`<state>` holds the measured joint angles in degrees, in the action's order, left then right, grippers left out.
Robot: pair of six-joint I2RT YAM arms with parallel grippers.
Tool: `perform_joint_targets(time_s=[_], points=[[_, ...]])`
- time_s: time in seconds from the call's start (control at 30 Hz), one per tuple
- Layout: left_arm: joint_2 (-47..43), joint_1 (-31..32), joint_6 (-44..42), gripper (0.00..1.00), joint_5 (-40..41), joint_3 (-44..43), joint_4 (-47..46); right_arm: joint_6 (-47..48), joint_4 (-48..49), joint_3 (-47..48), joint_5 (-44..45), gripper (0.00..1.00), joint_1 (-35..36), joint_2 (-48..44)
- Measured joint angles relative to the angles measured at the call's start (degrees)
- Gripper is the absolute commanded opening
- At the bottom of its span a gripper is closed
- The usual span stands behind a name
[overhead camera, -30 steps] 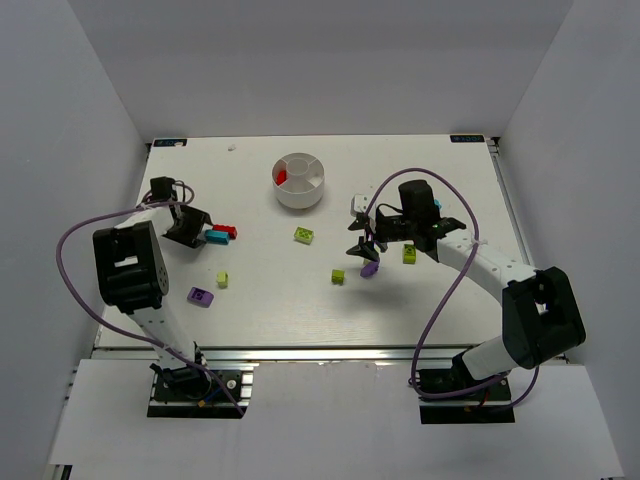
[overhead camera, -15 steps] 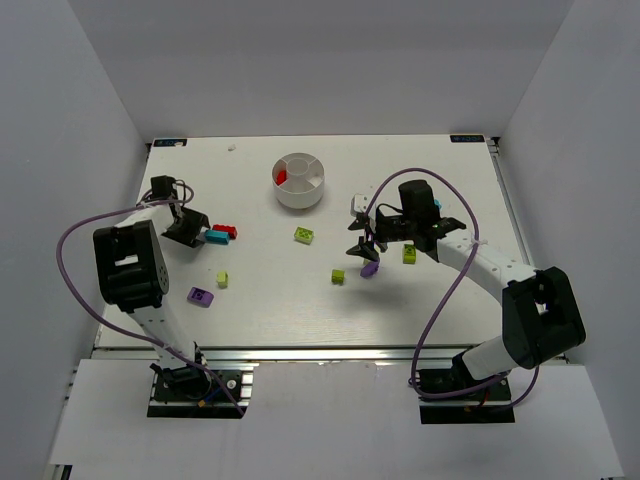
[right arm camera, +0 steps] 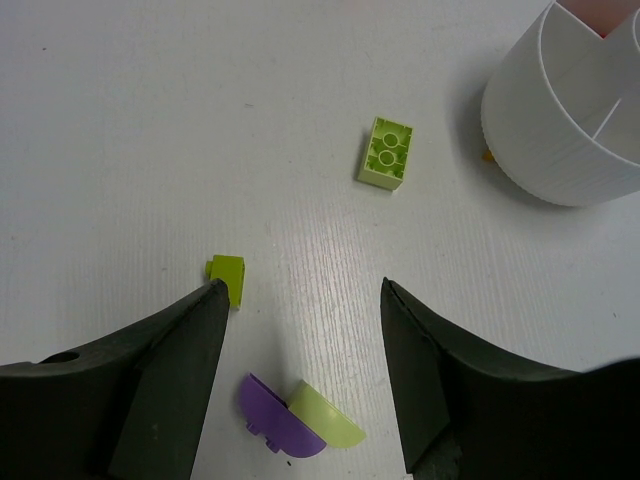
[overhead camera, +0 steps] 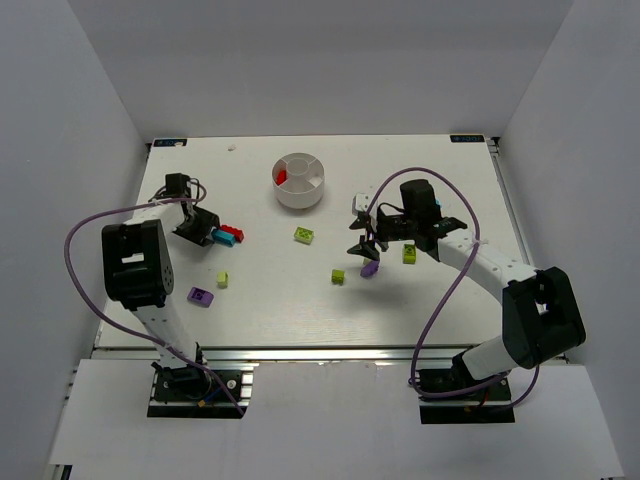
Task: Sort the legos into containers by color
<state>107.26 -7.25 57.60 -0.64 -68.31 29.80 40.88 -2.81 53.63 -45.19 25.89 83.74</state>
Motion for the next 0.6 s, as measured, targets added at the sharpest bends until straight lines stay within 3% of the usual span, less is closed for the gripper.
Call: perform_joint_targets(time_s=[0.37, 0.5, 0.6], points=[[0.0, 0.4, 0.9, 0.54, 0.0, 0.0, 0.2, -0.2, 1.4, -0.2, 0.0, 0.68, -0.3, 0.0], [0.0, 0.8, 1.0, 0.46, 0.1, 0.0, 0.5, -0.2, 1.5, -0.2, 0.0, 0.68, -0.3, 0.0], [0.0, 1.4, 1.3, 0.35, 0.0, 0.0, 0.6, -0.2, 1.6, -0.2, 0.0, 0.68, -0.3, 0.0]])
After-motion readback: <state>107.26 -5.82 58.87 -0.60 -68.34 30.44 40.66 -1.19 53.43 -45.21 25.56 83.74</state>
